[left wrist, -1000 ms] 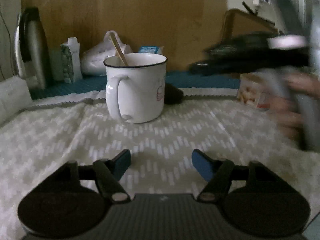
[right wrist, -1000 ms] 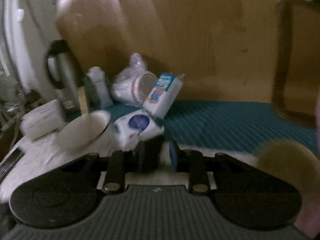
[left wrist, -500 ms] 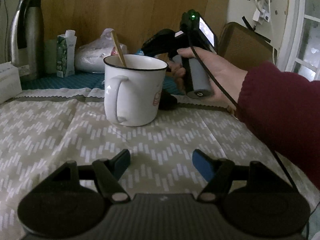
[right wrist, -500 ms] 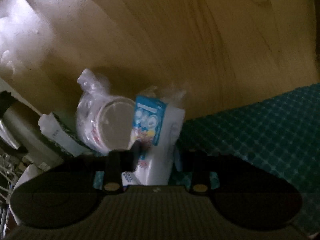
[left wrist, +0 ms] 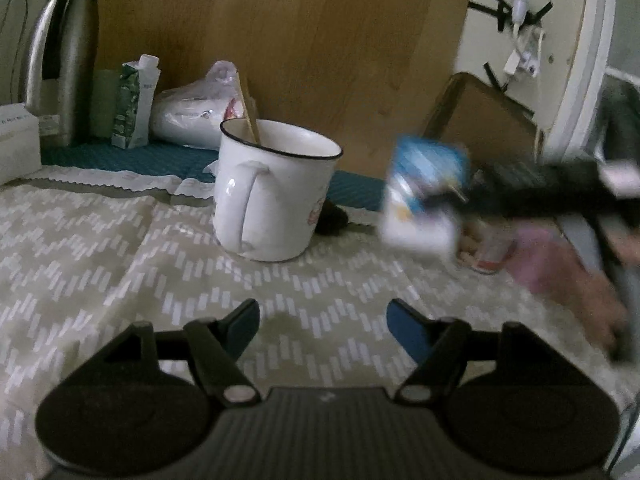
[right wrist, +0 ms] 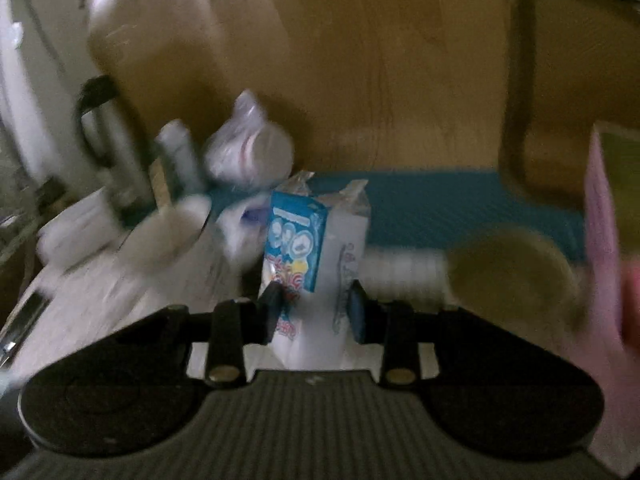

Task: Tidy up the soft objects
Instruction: 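Carry the blue cartoon box into the pink tin and release it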

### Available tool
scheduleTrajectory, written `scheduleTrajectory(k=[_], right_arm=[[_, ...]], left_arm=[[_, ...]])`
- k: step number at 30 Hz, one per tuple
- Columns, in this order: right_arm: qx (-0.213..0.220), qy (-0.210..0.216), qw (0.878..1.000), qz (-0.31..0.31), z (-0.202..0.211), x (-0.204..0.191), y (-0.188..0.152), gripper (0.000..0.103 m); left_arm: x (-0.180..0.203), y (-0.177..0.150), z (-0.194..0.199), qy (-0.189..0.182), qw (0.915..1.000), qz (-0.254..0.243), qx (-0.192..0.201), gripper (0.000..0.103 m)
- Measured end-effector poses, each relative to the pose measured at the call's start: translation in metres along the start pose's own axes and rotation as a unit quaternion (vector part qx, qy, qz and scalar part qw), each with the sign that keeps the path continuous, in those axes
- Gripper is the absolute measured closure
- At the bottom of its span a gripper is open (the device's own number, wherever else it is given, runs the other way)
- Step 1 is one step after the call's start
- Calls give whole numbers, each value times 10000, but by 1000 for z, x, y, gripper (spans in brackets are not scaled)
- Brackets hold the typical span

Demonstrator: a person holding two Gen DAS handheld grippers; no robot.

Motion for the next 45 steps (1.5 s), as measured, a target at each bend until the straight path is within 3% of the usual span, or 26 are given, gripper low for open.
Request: scheduleTrajectory(k=[5, 6, 8, 10, 14, 21, 23, 24, 25, 26, 28, 30, 36, 41, 42, 43, 44, 45], right_arm=[[-506, 559, 9966, -345, 62, 19, -49, 58], [-468, 412, 9975, -333, 68, 22, -57, 54], [-97, -128, 9998, -153, 82, 24, -69, 26], [371, -405, 9984, -147, 98, 26, -83, 17], [865, -414, 9953, -143, 117, 20, -118, 17], [738, -360, 9958, 402, 101, 5, -117, 18], [662, -327, 9956, 578, 94, 3, -115, 20], [625, -305, 9956, 633, 90, 2, -114, 25], [585, -275, 9957, 668, 85, 0, -114, 40], [518, -249, 9961, 676, 81, 2, -114, 49], [548, -190, 9964, 615, 82, 4, -113, 51], [812, -220, 9939, 709, 95, 3, -112, 51], [2017, -950, 9665, 1272, 140, 18, -85, 51], [2135, -1596, 9596, 900, 133, 77, -49, 51], [2113, -1706, 9593, 775, 127, 91, -40, 51], [2097, -1905, 9565, 698, 117, 106, -31, 51], [2051, -2223, 9506, 703, 104, 120, -21, 51], [1965, -2601, 9428, 698, 90, 134, -12, 51]], left_arm=[[7, 0, 12, -319, 9995, 29, -26, 30], [12, 1, 15, -417, 9991, 36, -34, 30], [25, 3, 17, -695, 9975, 114, -110, 30], [38, 8, 13, -932, 9952, 214, -229, 30], [63, 12, 3, -1088, 9928, 148, -486, 30], [113, 20, -19, -1157, 9897, -516, -666, 30], [122, 19, -28, -1067, 9892, -686, -738, 43], [125, 17, -34, -1029, 9887, -717, -817, 49], [128, 15, -40, -1022, 9876, -743, -932, 50], [130, 10, -46, -1040, 9854, -759, -1116, 51], [131, 2, -46, -1226, 9832, -600, -1214, 52], [135, 1, -42, -1098, 9847, -669, -1178, 52], [175, 41, -19, -1556, 9818, -904, -604, 51], [230, 71, -55, -1938, 9727, -1216, -381, 50], [242, 73, -69, -1975, 9718, -1228, -383, 48], [252, 75, -82, -1954, 9723, -1230, -368, 39], [263, 77, -97, -1874, 9743, -1213, -298, 31], [273, 77, -109, -1813, 9756, -1211, -242, 31]])
Point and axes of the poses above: each gripper's, at about its wrist camera, not at the fingertips, and z roughly against the way its jaws point, x to its right, y to its top, the point moved 2 cm from there along -z, roughly the way its jaws point, and after that the axes turned 5 degrees about x, right-handed, at the moved point
